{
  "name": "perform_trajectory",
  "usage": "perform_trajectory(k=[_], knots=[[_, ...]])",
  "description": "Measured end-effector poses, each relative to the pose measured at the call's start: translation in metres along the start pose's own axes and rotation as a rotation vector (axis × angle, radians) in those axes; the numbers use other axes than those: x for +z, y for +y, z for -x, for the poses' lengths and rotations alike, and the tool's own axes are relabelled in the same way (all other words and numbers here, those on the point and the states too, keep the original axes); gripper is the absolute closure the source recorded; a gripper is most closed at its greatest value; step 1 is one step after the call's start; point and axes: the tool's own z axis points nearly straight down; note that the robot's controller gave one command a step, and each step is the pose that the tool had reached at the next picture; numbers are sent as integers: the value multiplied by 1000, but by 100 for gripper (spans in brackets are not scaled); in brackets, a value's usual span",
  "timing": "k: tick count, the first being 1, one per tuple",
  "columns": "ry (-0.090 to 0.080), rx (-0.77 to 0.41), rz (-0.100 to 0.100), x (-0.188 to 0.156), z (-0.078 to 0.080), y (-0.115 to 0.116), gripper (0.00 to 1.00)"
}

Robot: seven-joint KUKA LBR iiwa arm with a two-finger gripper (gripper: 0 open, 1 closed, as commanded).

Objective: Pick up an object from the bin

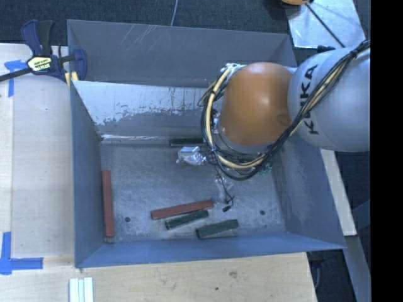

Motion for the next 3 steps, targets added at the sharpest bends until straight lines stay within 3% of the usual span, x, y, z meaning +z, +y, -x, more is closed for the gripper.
perform_trajectory(k=[1,2,3], knots=[[10,-56,4,65,-26,64,100],[10,-56,4,65,-26,64,100],[1,-111,0,-41,-12,67,100]])
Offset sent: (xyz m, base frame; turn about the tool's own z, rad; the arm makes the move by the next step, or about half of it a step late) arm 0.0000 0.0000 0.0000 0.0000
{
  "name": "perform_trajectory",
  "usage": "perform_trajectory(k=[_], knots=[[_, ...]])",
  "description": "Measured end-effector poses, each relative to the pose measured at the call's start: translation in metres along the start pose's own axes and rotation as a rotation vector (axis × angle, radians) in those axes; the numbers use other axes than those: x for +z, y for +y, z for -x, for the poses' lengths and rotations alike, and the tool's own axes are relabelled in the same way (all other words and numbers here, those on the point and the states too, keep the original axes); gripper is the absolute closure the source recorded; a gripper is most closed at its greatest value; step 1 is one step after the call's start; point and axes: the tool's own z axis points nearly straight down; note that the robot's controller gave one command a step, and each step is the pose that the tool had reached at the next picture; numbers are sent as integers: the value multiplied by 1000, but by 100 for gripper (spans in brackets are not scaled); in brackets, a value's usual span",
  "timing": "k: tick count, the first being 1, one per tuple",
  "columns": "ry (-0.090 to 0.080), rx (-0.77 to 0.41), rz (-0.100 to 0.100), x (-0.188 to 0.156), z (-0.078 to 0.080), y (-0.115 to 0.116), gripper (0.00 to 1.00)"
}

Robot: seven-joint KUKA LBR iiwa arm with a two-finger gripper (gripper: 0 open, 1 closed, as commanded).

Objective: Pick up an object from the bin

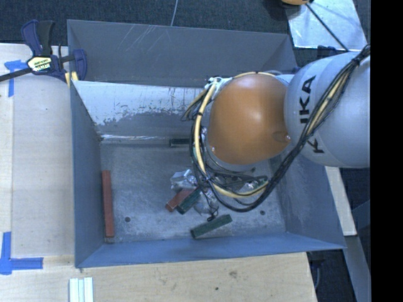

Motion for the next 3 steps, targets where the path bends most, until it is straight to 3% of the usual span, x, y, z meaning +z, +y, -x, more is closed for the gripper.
perform_trajectory(k=[1,2,3], knots=[[0,0,0,0,0,0,100],[3,-118,2,-12,-1,-6,100],[-5,-190,-5,35,-22,-53,100]])
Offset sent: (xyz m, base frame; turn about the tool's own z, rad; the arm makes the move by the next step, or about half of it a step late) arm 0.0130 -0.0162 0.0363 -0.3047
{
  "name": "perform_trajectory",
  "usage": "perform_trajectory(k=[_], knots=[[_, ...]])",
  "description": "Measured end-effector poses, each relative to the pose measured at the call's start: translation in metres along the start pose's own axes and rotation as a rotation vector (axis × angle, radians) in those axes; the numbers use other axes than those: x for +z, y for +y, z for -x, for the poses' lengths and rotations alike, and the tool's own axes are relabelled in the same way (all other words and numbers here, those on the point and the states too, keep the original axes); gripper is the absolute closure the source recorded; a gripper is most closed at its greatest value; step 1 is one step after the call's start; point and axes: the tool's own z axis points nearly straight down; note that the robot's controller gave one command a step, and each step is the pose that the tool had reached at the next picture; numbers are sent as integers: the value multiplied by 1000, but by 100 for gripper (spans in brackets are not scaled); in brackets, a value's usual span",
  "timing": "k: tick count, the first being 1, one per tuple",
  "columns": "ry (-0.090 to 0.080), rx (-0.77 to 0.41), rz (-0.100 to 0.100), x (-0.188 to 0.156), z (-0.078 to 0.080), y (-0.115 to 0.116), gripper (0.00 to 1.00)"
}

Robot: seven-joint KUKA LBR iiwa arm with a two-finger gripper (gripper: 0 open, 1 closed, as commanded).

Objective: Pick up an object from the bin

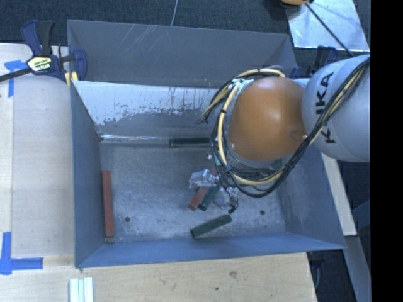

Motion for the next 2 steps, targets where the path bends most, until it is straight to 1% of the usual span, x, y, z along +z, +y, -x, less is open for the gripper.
perform_trajectory(k=[1,2], knots=[[4,76,4,14,-7,-4,100],[2,-456,7,-74,32,53,100]])
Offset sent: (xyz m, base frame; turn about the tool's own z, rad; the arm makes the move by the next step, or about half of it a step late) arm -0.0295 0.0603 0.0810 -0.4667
